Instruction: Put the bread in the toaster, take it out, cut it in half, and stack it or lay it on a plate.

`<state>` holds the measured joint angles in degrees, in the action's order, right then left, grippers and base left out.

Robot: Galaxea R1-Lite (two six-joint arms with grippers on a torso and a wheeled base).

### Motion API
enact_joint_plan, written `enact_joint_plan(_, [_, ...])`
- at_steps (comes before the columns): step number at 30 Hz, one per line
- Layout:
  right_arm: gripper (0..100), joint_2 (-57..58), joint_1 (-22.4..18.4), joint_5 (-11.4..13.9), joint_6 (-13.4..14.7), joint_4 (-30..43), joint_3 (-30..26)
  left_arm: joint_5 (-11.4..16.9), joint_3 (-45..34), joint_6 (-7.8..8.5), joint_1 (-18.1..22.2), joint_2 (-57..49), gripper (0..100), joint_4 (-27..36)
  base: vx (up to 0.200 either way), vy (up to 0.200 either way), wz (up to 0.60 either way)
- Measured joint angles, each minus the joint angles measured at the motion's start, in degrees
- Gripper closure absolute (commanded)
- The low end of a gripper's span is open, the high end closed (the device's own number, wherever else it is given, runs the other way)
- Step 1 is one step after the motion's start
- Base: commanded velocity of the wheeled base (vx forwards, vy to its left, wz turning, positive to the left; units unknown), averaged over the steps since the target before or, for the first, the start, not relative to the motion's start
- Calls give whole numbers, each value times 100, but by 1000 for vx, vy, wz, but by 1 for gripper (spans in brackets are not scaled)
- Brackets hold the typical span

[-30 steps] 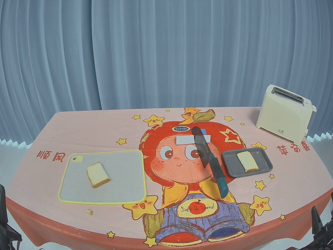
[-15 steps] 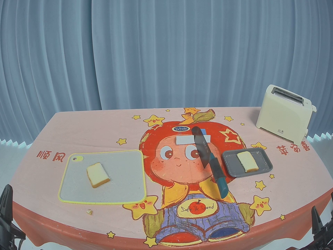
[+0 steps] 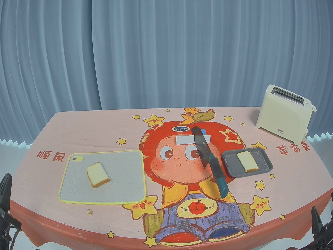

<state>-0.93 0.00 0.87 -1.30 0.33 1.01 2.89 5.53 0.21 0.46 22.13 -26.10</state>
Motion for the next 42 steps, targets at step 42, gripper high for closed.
enact_joint_plan(42, [0,0,0,0,0,2,0,299,215,-683,-534,1254,100,-516,0,0,0])
